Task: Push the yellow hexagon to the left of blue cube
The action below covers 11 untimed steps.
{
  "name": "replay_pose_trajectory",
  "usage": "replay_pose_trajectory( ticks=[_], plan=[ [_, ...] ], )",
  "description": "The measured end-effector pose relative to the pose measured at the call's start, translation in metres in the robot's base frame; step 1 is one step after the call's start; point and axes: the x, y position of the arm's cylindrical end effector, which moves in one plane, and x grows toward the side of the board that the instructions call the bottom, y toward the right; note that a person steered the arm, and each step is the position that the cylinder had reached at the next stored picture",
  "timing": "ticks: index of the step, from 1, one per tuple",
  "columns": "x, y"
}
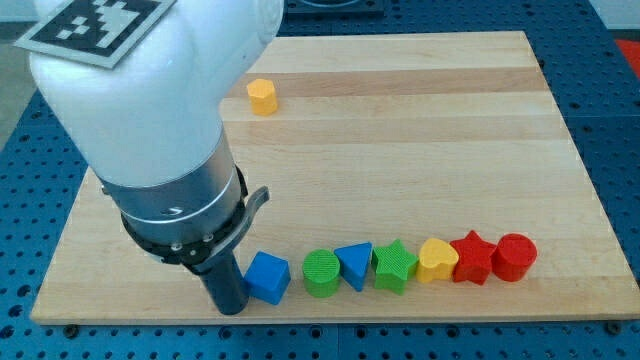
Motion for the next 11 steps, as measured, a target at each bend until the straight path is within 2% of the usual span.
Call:
replay_pose_trajectory(
  ticks=[1, 2, 3, 6, 7, 9, 10, 11],
  plan=[
    [0.0, 0.0],
    [-0.008, -0.04],
    [-0.045, -0.043],
    [-0.157, 0.151],
    [-0.205, 0.171],
    [-0.3, 0.12],
    [-0.319, 0.084],
    [-0.321, 0.039]
  ],
)
